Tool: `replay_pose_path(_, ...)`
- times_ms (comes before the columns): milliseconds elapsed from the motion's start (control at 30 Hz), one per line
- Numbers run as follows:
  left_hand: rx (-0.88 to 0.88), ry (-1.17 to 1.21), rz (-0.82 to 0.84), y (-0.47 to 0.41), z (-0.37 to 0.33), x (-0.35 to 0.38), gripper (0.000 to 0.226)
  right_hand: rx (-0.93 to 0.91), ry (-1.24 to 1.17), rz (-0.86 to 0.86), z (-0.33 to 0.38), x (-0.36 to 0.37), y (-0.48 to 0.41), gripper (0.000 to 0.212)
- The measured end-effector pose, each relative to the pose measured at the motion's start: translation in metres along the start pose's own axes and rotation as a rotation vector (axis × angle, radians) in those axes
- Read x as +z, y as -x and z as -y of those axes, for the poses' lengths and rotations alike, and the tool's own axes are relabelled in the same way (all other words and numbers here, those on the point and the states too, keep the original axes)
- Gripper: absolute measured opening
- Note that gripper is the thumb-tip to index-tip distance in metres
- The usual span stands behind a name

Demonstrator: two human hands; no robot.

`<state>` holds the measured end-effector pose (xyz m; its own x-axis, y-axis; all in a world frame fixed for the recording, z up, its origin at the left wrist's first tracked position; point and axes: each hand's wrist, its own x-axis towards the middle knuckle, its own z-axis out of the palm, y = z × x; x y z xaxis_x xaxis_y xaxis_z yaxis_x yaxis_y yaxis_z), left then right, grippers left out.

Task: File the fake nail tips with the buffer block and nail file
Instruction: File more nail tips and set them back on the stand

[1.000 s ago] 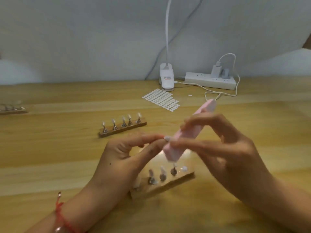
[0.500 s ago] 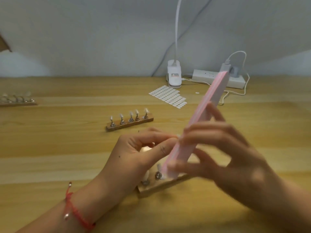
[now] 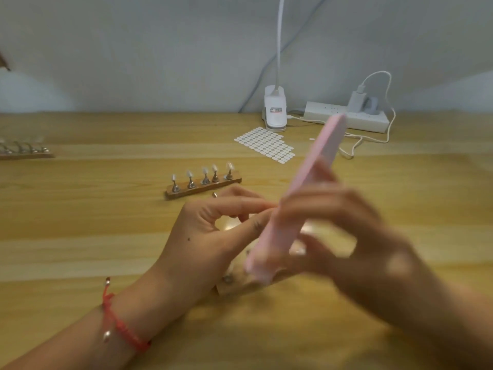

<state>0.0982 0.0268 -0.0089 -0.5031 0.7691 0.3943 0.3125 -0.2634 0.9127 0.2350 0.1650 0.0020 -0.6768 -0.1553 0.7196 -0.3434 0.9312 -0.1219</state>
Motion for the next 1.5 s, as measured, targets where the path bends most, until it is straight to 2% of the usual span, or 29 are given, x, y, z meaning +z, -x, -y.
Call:
replay_pose_path(100, 0.016, -0.015, -0.012, 0.000, 0.000, 0.001, 0.020, 0.082, 0.039, -0.029, -0.005, -0.004, -0.001, 0.023)
replay_pose_path(167, 0.021, 0.010, -0.025, -0.001, 0.001, 0.002, 0.018, 0.015, -0.072, 0.055, 0.007, 0.004, 0.004, 0.019)
replay_pose_path(200, 0.038, -0.003, -0.028, 0.000, 0.001, 0.002, 0.017, -0.037, -0.054, 0.074, 0.010, 0.006, 0.005, 0.020)
replay_pose_path(333, 0.146, -0.164, -0.045, 0.000, 0.000, 0.000, 0.016, 0.060, 0.044, -0.044, -0.006, -0.004, 0.000, 0.027)
replay_pose_path(467, 0.233, -0.327, -0.067, 0.002, 0.000, -0.001, 0.012, -0.027, -0.008, 0.031, 0.009, 0.004, 0.008, 0.027)
replay_pose_path(567, 0.323, -0.477, -0.106, 0.000, -0.001, -0.002, 0.014, 0.103, 0.026, -0.020, -0.005, -0.004, 0.001, 0.036)
replay_pose_path(700, 0.336, -0.492, -0.086, 0.002, -0.001, -0.002, 0.012, -0.005, -0.015, 0.025, 0.009, 0.006, 0.010, 0.035)
replay_pose_path(833, 0.380, -0.553, -0.138, 0.001, -0.003, -0.001, 0.015, 0.099, 0.029, -0.021, -0.004, -0.003, 0.002, 0.032)
replay_pose_path(967, 0.380, -0.543, -0.119, 0.003, -0.003, 0.000, 0.012, -0.036, 0.013, 0.033, 0.009, 0.005, 0.008, 0.032)
replay_pose_path(1100, 0.349, -0.506, -0.153, 0.003, -0.004, 0.002, 0.016, 0.099, 0.065, -0.048, -0.004, -0.003, 0.003, 0.038)
replay_pose_path(1200, 0.323, -0.488, -0.130, 0.004, -0.005, 0.003, 0.014, -0.032, 0.046, 0.000, 0.010, 0.006, 0.007, 0.029)
replay_pose_path(1267, 0.309, -0.484, -0.142, 0.004, -0.004, 0.001, 0.014, -0.046, 0.076, 0.000, 0.001, 0.004, 0.005, 0.029)
replay_pose_path(1333, 0.250, -0.410, -0.182, 0.002, -0.004, 0.000, 0.014, 0.071, 0.131, -0.072, -0.022, -0.006, 0.004, 0.032)
replay_pose_path(1400, 0.171, -0.283, -0.224, 0.001, -0.005, -0.001, 0.013, 0.250, 0.188, -0.125, -0.041, -0.017, 0.006, 0.044)
replay_pose_path(1433, 0.131, -0.224, -0.237, 0.001, -0.005, -0.001, 0.010, 0.325, 0.215, -0.125, -0.049, -0.019, 0.009, 0.048)
replay_pose_path(1500, 0.047, -0.147, -0.252, 0.001, -0.003, -0.001, 0.014, 0.439, 0.268, -0.021, -0.059, -0.019, 0.017, 0.049)
